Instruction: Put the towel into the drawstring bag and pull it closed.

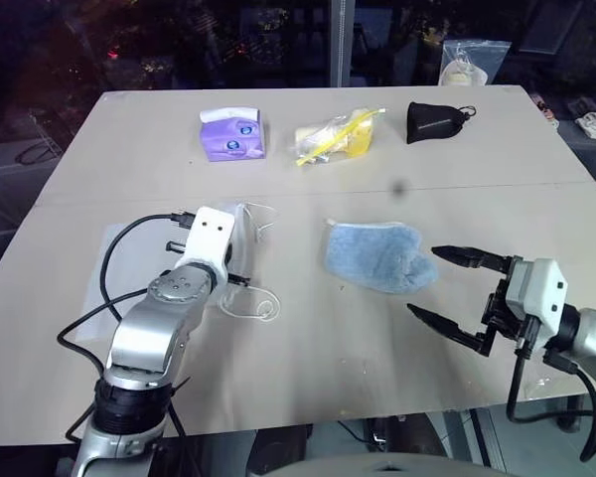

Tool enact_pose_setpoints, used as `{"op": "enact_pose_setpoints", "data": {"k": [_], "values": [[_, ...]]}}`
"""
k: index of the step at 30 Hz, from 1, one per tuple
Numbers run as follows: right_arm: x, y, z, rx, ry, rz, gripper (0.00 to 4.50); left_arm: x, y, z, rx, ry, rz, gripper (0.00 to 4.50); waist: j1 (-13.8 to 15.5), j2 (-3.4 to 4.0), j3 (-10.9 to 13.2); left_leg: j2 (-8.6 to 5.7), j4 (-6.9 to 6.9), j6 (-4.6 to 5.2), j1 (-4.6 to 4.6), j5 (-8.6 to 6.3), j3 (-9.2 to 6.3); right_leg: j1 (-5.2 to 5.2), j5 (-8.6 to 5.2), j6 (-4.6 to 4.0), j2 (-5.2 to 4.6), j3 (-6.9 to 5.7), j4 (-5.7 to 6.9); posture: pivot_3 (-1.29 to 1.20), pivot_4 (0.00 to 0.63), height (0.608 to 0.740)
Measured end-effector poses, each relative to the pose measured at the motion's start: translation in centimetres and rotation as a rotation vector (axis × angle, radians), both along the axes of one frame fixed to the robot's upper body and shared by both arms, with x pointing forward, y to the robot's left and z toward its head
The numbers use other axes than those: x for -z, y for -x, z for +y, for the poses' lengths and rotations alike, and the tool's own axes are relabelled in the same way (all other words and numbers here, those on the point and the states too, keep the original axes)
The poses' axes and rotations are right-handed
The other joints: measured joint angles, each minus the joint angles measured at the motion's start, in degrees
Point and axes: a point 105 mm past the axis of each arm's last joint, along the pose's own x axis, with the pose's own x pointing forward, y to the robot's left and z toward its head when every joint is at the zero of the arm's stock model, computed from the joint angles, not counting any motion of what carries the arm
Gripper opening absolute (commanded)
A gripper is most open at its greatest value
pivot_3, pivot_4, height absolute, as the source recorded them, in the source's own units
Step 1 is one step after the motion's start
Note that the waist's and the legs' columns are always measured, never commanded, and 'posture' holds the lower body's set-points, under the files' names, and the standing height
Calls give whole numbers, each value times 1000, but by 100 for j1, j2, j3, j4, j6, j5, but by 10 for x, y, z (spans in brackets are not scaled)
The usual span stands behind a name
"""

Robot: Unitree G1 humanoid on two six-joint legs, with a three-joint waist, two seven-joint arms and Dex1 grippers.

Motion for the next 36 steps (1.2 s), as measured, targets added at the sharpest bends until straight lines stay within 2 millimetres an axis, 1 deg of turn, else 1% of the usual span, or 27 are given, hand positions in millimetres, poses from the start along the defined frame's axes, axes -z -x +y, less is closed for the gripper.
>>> {"op": "enact_pose_setpoints", "data": {"k": [2, 4, 6, 7, 9, 10, 11, 13, 14, 15, 20, 22, 24, 27, 36], "values": [[2, 0, 2, 5, -6, 9, 4500, 0, -2, 7, 25, 1, 14, 160, 2, 1, 0, 0, 0, 0, 0, 0, 1, 0, -7, -12, 0, 0, 2, 0, 150, 740], [2, -1, 1, 14, -6, 5, 4500, -1, -4, 7, 51, 18, 19, 160, 11, 0, 0, -1, 1, 0, -2, 0, 2, 0, -7, -11, -2, 1, 2, 0, 150, 740], [1, -2, 1, 29, -9, -4, 4500, -3, -5, 4, 78, 73, 26, 160, 12, -1, 1, -2, 3, 0, -5, 0, 3, 0, -6, -9, -5, 1, 0, 0, 150, 740], [1, -3, 1, 36, -7, -9, 4500, -4, -4, 1, 107, 101, 34, 384, 10, -1, 1, -2, 3, 0, -5, 0, 4, 0, -2, -4, -5, 1, 0, 0, 150, 740], [1, -3, 1, 48, -4, -19, 4500, -11, -1, -12, 178, 122, 21, 1084, 9, -2, 1, -2, 2, 0, -8, 0, 2, -1, 6, 12, -6, 1, -1, 0, 150, 740], [0, -2, 2, 48, -4, -21, 4500, -14, 0, -16, 190, 114, 11, 1489, 7, -2, 1, -2, 2, 0, -7, 0, 2, -1, 6, 12, -6, 1, -1, 0, 150, 740], [1, -2, 2, 49, -3, -22, 4500, -17, 0, -18, 192, 97, -1, 1747, 6, -2, 1, -2, 2, 0, -6, 0, 1, -1, 6, 12, -6, 1, -1, 0, 150, 740], [2, -2, 3, 50, -4, -17, 4500, -21, -3, -18, 136, 42, -31, 2860, 8, -2, 1, -2, 2, 0, -5, 0, -2, 0, 7, 12, -4, 0, 0, 0, 150, 740], [3, -2, 3, 49, -7, -15, 4500, -22, -5, -17, 109, 28, -40, 3287, 7, -2, 1, -2, 2, 0, -5, 0, -2, -1, 7, 13, -4, 0, 2, 0, 150, 740], [3, -1, 5, 46, -11, -12, 4500, -22, -5, -14, 80, -5, -46, 3544, 3, -3, 1, -2, 2, 0, -3, 0, -2, 0, 7, 13, -3, 0, 3, 0, 150, 740], [3, -1, 7, 38, -14, -14, 4500, -26, -9, -12, -4, -54, -88, 3544, -5, -3, 1, -2, 2, 0, -1, 0, 1, 0, 7, 13, -3, 3, 6, 0, 150, 740], [2, -2, 7, 31, -11, -18, 4500, -22, -7, -10, -28, -62, -82, 3544, -7, -3, 1, -2, 2, 0, 0, 0, 0, -1, 7, 13, -2, 2, 7, 0, 150, 740], [2, -2, 7, 23, -2, -16, 4500, -13, -3, -6, -47, -67, -58, 3544, -5, -3, 2, -2, 1, 0, -2, 0, -2, -1, 7, 12, -2, 1, 6, 0, 150, 740], [-1, -3, 8, 12, 2, -31, 4500, -7, -1, -7, -60, -53, -58, 3544, 2, -3, 1, -2, 2, 0, -2, 0, 0, -1, 7, 13, -4, 1, 6, 0, 150, 740], [-1, -2, 9, -2, 3, -24, 4500, -2, 1, -4, -101, -41, -90, 3544, 6, -4, 1, -3, 3, 0, -1, 0, 0, 0, 7, 12, -4, 1, 8, 0, 150, 740]]}}
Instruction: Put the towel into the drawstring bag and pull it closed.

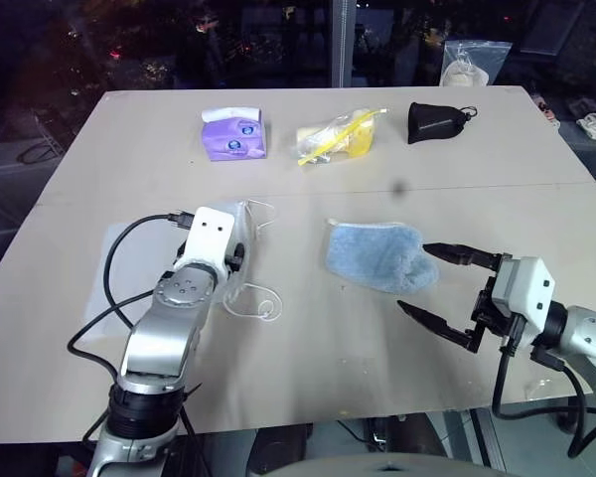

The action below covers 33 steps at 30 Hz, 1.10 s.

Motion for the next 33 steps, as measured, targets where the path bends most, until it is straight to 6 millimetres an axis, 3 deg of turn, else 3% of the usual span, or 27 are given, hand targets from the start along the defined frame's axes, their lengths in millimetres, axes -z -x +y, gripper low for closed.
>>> {"op": "enact_pose_setpoints", "data": {"k": [4, 13, 22, 25, 31, 33], "values": [[2, 0, -1, 5, 3, 12, 4500, 9, -1, 4, -14, -35, 41, 3544, -1, 0, -1, 0, 0, 0, 3, 0, 1, 0, 0, 0, 0, 1, 3, 0, 150, 740], [3, 0, -1, 11, 5, 18, 4500, 12, -9, -19, 80, 73, 60, 3544, 10, 0, -3, -7, 4, 1, 5, 0, -1, 2, 0, 0, -4, 0, 12, 0, 150, 740], [3, -1, -2, 27, 8, 13, 4500, 13, -15, -16, 79, 76, 90, 3544, 5, 3, -12, -9, 4, 1, 18, 1, -2, 3, -1, 0, -4, 3, 30, 0, 150, 740], [3, -1, -2, 26, 8, 14, 4500, 17, -17, -15, 90, 32, 112, 2757, -2, 15, -37, -10, 4, 1, 24, 1, 0, 4, -2, 1, -4, 6, 34, 0, 150, 740], [4, -1, 2, 14, -2, 14, 4500, 23, -24, -13, 158, -102, 91, 89, -86, 19, -49, -9, 3, 2, 48, 1, -2, 5, -28, -4, 7, 24, 58, 0, 150, 740], [4, -1, 3, 9, -4, 12, 4500, 25, -28, -11, 186, -91, 73, 89, -96, 19, -49, -9, 3, 3, 51, 2, -3, 4, -29, -3, 7, 24, 63, 0, 150, 740]]}}
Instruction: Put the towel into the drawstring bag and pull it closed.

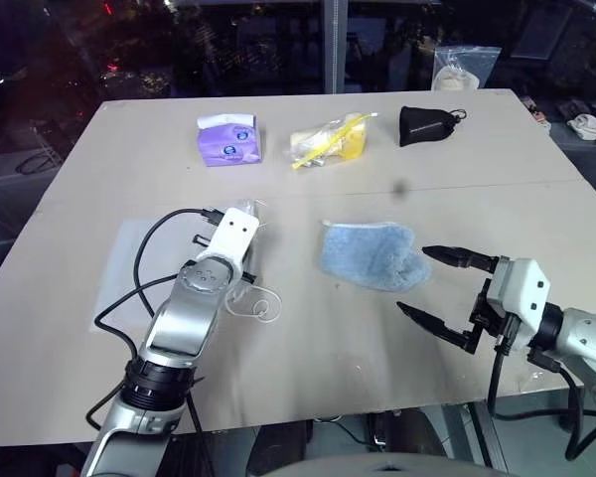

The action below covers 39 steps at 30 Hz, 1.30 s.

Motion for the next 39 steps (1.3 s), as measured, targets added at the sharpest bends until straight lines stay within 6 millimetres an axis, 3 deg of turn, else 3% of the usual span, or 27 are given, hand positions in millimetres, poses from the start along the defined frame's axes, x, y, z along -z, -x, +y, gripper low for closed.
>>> {"op": "enact_pose_setpoints", "data": {"k": [3, 7, 9, 12, 14, 16, 20, 25, 27, 31, 39], "values": [[-1, 1, 4, -21, -3, -9, 4500, 0, -4, 2, 87, 93, -8, 89, 0, 0, 0, 0, 0, 0, -1, 0, -1, -1, -1, 0, 0, -2, 1, 0, 150, 740], [-5, -1, 6, -37, 1, -35, 4500, -7, -4, 3, 258, 347, 56, 89, 19, -8, 4, -4, 5, 0, -33, 1, -2, -19, 4, -8, -4, -6, -7, 0, 150, 740], [-3, -3, 6, -38, 1, -35, 4500, -22, -3, 0, 375, 527, 120, 89, 31, -30, 18, -9, 6, 0, -44, 0, -3, -26, 11, -19, -6, -9, -9, 0, 150, 740], [-4, -6, 8, -41, -4, -40, 4500, -56, -2, 7, 476, 634, 166, 89, -1, -41, 25, -11, 5, 0, -49, 0, -3, -30, 22, 10, -7, -7, -13, 0, 150, 740], [-3, -11, 11, -27, -5, -18, 4500, -74, 2, 14, 527, 635, 205, 89, -61, -41, 29, -13, -1, 0, -45, 0, 0, -31, 20, 11, -9, -2, -16, 0, 150, 740], [0, -17, 12, -3, 6, 0, 4500, -79, 4, 11, 563, 653, 232, 89, -63, -40, 30, -16, -4, 0, -45, 0, 0, -31, 17, 16, -12, -1, -15, 0, 150, 740], [2, -61, 6, 156, 1, 62, 4500, -76, 11, -5, 628, 700, 328, 89, -65, -55, 46, -18, -3, 0, -47, 0, -1, -34, 18, 15, -12, 3, -13, 0, 150, 740], [4, -92, 9, 235, -62, 160, 4500, -80, 10, -14, 651, 660, 299, 89, -56, -54, 55, -17, -4, 0, -48, 0, -4, -35, 18, 15, -12, 1, -13, 0, 150, 740], [17, -105, 11, 276, -49, 236, 4500, -81, 8, -21, 666, 653, 277, 89, -58, -54, 57, -18, -4, 0, -50, 0, -1, -35, 18, 15, -14, 4, -14, 0, 150, 740], [70, -107, 18, 289, 47, 469, 4500, -80, 4, -28, 652, 634, 245, 89, -55, -51, 59, -19, -7, 0, -57, 0, -3, -39, 18, 16, -16, -1, -17, 0, 150, 740], [79, -106, 13, 244, 224, 402, 4500, -80, 9, -38, 667, 611, 223, 89, -20, -62, 49, -25, -4, 0, -46, -1, -14, -27, 18, 17, -21, -8, -17, 0, 150, 740]]}}
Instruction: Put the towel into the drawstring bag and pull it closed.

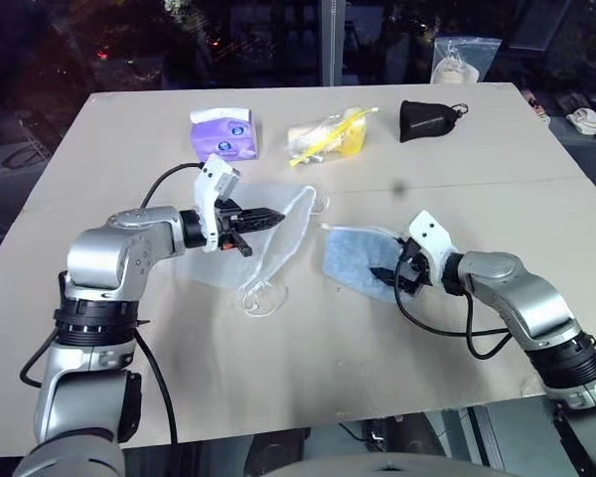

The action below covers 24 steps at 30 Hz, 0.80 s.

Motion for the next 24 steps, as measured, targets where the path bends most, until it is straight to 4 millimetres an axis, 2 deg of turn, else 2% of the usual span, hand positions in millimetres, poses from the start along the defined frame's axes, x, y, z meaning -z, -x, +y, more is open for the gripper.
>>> {"op": "enact_pose_setpoints", "data": {"k": [6, 11, 16, 19, 24], "values": [[-1, 6, -14, 26, 35, 9, 4500, 1, 1, 0, -13, -7, 1, 89, 101, -3, -3, -13, 1, 0, -3, 0, 3, 3, 0, 1, -14, 2, -5, 0, 150, 740], [1, 6, -15, 32, 41, 28, 4500, 2, 0, -2, -11, -1, 2, 89, 128, -14, -10, -16, 1, 0, -2, 0, 1, 10, 0, 1, -17, -1, -14, 0, 150, 740], [-5, -2, -14, 110, -51, 32, 4500, 5, 0, -8, 1, 6, 9, 89, 86, -19, -12, -12, 3, -1, 1, 1, 3, 8, 1, 1, -12, 4, -5, 0, 150, 740], [-10, -2, -26, 202, -66, 7, 4500, 6, 0, -5, -14, 5, 10, 89, 101, -10, -6, -12, 4, -1, -1, 1, -1, 4, 0, 1, -12, 2, 0, 0, 150, 740], [-16, 1, -34, 311, -57, -16, 4500, 10, 2, -5, -20, 6, 20, 89, 55, -2, 0, -11, 1, -1, -10, 1, -1, -8, 0, 1, -11, 3, 4, 0, 150, 740]]}}
